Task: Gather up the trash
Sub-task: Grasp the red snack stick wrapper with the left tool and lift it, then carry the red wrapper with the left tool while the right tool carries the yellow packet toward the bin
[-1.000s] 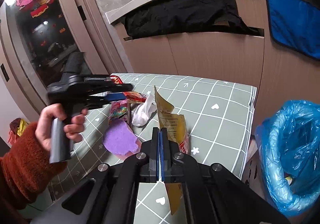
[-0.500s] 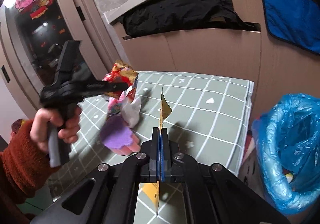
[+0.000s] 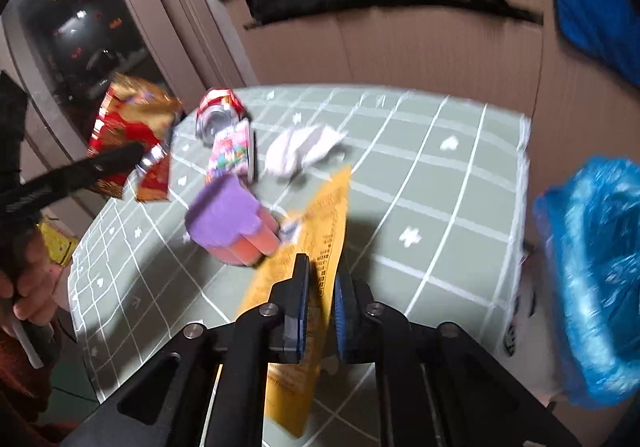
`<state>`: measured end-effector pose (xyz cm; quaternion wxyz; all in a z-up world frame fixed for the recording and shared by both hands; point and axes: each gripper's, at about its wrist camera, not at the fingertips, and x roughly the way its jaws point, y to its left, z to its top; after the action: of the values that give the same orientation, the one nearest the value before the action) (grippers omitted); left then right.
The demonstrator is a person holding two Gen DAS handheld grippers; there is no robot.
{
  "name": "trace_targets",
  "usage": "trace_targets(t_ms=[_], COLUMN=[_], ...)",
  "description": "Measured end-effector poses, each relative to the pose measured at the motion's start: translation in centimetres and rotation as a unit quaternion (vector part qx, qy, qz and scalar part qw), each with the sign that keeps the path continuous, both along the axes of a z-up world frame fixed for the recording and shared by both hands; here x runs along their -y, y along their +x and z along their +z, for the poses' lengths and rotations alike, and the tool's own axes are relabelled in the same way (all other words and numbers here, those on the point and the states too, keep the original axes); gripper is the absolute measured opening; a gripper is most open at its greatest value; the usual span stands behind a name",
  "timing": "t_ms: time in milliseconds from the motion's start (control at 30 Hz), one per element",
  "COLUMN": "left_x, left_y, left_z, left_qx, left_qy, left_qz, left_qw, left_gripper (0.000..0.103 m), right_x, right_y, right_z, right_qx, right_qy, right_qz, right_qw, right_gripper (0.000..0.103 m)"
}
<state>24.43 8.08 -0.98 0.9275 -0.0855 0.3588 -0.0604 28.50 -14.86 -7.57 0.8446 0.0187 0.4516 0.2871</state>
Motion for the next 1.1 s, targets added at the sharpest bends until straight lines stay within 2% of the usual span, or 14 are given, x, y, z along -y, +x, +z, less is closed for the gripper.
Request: trace_targets(t_ms=[233, 433, 500, 567, 633, 667, 700, 733, 833, 933, 1100], left_x=[-1.3, -4.3, -5.4, -6.3, -7.1, -7.4, -7.7, -7.9, -8.3, -8.1, -6.1], left_y=[-0.2, -0.7, -1.0, -1.2, -1.7, -1.9, -2.2, -2.5, -3.1, -3.6, -4.5], left_z=[-0.7, -2.0, -2.4, -2.9, -3.2, -3.2, -3.2, -3.1, -2.6, -1.8, 0.2], left_qx=[-0.004, -0.014, -0.018, -0.021, -0.024, -0.023, -0.022, -0.021, -0.015, -0.004, 0.020], left_qy=[-0.010, -0.014, -0.017, -0.023, -0.031, -0.032, -0.032, -0.033, -0.033, -0.037, -0.037], left_qz=[0.011, 0.037, 0.047, 0.055, 0.062, 0.065, 0.067, 0.069, 0.071, 0.069, 0.044], left_qw=[0.9999, 0.9991, 0.9986, 0.9980, 0.9973, 0.9971, 0.9970, 0.9969, 0.9968, 0.9970, 0.9981], left_gripper=[0.004, 0.004, 0.004, 0.004, 0.004, 0.004, 0.004, 0.004, 0.004, 0.004, 0.004], right_x=[-1.1, -3.5, -4.7, -6.0, -7.5, -8.0, -8.5, -9.0, -9.2, -8.6, -6.3], right_y=[-0.1, -0.6, -0.6, -0.4, -0.1, -0.1, -0.2, -0.2, -0.6, -1.3, -2.0], right_z=[-1.3, -0.2, -0.1, -0.7, -1.7, -2.0, -2.2, -2.2, -0.3, 3.0, 7.0], right_qx=[-0.055, -0.049, -0.052, -0.070, -0.088, -0.088, -0.085, -0.079, -0.042, 0.014, 0.080], right_qy=[0.062, 0.096, 0.102, 0.100, 0.090, 0.087, 0.084, 0.076, 0.071, 0.054, 0.026], right_qz=[0.009, 0.033, 0.045, 0.057, 0.068, 0.072, 0.075, 0.078, 0.077, 0.073, 0.050], right_qw=[0.997, 0.994, 0.992, 0.991, 0.990, 0.990, 0.990, 0.991, 0.994, 0.996, 0.995], right_gripper=[0.013, 0.015, 0.016, 0.024, 0.023, 0.017, 0.007, 0.003, 0.002, 0.001, 0.001])
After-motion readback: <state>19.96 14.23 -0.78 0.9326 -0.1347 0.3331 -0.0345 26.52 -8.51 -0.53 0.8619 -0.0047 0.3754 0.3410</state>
